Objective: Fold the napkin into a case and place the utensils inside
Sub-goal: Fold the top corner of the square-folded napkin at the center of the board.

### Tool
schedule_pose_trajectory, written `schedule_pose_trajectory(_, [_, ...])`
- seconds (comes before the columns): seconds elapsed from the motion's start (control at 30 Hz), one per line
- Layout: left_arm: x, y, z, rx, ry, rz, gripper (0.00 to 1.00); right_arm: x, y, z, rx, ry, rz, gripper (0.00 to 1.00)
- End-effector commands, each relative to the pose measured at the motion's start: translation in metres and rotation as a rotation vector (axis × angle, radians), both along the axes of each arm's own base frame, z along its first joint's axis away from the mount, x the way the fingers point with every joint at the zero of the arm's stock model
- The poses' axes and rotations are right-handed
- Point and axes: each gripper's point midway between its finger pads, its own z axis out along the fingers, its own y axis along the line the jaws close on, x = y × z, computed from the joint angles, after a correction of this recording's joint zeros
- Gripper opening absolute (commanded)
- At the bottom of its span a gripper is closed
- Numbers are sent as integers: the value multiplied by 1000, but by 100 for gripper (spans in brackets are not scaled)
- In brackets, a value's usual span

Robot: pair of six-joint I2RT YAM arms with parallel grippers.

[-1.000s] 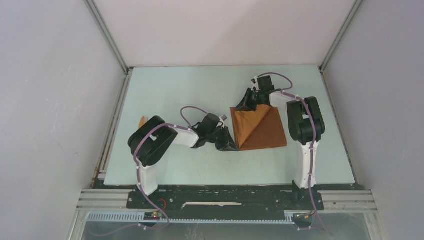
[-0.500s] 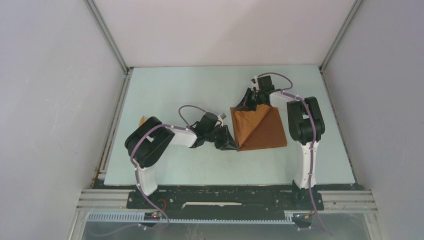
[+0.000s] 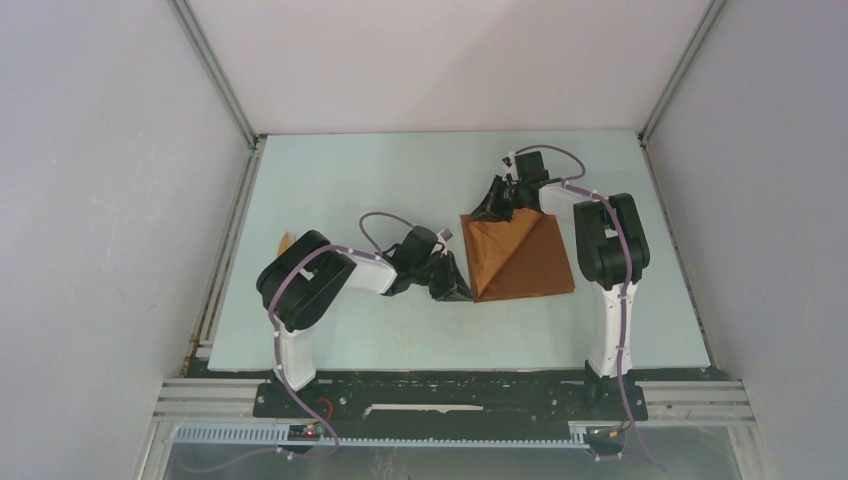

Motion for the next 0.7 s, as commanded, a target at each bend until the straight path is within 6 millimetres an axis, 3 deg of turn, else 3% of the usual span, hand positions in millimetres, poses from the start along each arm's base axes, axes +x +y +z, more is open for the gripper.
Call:
schedule_pose_trajectory(0.0, [12, -6, 1, -6, -32, 1, 8, 10, 7, 8, 32, -34, 4, 0])
schedule_pose_trajectory(0.23, [6, 1, -16, 32, 6, 9, 6, 12, 8, 4, 37, -27, -5, 0])
schedule_pose_trajectory(0.67, [6, 6, -8, 46, -21, 11, 7, 16, 11, 0, 39, -18, -3, 0])
